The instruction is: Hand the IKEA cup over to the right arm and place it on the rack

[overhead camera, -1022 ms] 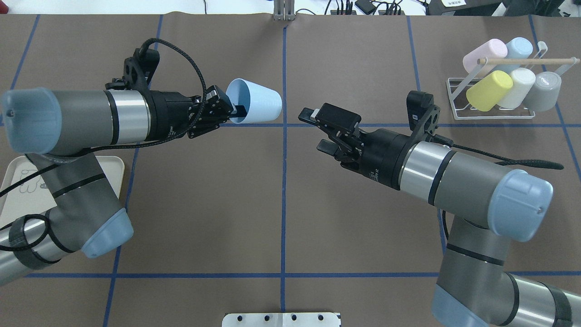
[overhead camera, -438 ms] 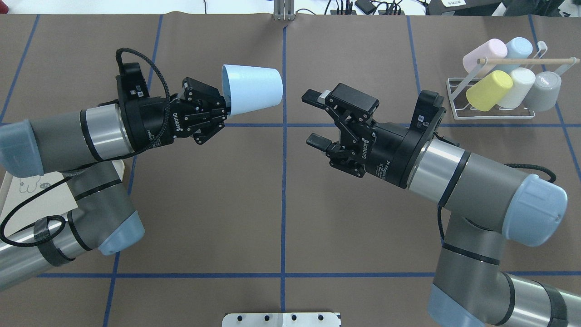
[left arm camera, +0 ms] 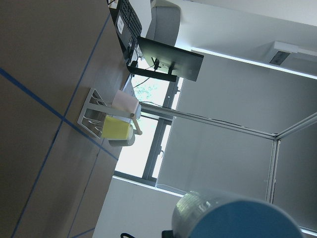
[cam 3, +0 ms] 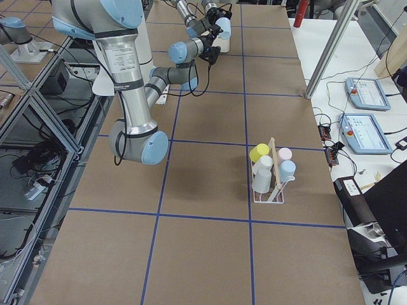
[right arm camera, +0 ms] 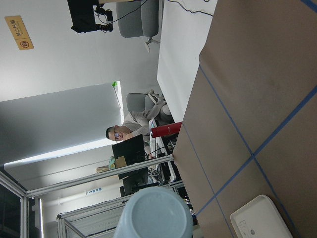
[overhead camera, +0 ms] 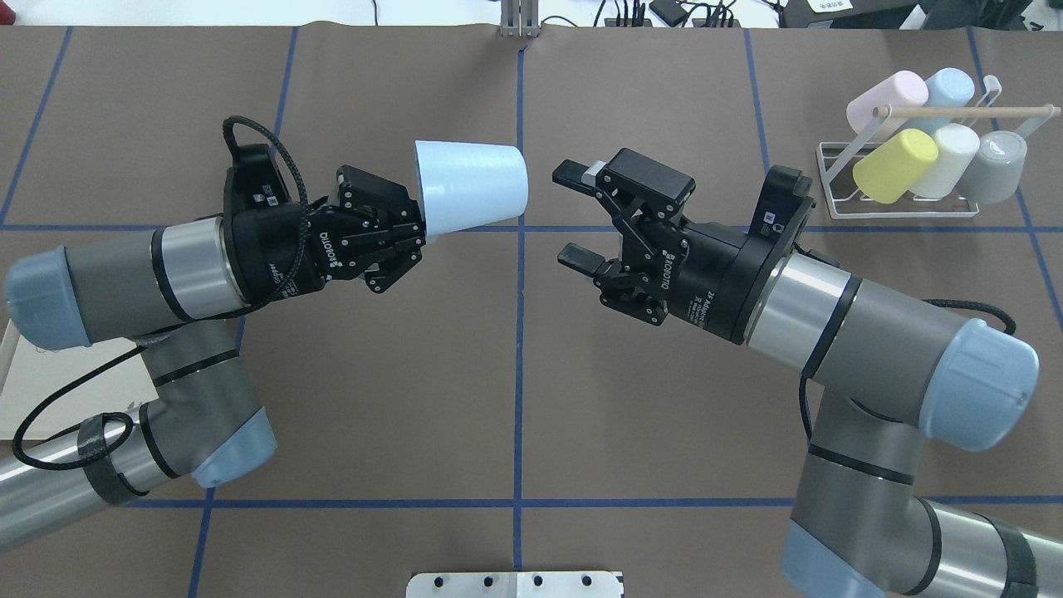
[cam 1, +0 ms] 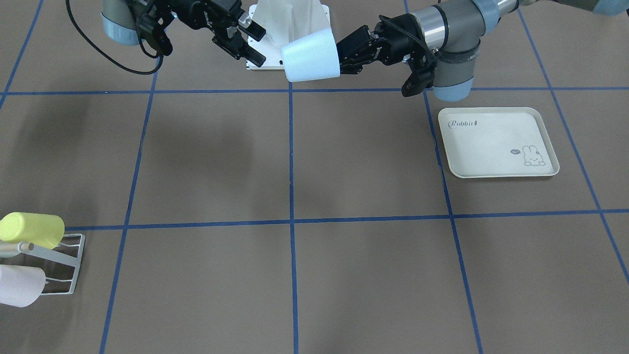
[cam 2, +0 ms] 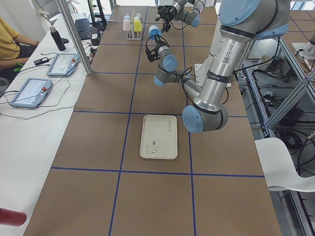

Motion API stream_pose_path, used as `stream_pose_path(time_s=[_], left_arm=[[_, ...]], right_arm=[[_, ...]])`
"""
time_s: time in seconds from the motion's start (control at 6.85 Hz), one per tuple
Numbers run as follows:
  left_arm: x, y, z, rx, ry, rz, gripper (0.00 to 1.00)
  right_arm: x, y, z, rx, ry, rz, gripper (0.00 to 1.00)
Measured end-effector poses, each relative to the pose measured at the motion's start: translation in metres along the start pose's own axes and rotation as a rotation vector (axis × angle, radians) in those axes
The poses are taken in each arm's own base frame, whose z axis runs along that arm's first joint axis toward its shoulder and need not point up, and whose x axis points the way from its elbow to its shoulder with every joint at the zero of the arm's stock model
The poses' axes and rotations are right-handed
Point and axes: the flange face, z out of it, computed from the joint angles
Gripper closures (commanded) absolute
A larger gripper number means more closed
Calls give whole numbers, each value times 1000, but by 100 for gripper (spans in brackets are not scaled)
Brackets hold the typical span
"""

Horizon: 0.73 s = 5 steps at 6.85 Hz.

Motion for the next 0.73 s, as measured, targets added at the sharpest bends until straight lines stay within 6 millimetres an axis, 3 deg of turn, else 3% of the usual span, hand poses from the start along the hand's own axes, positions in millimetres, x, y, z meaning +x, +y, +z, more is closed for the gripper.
stream_pose_path(time_s=[0.73], left_arm=[[-3, 17, 18, -33, 5, -19, 100]], right_arm=[[-1, 1, 0, 0, -3, 2, 0]])
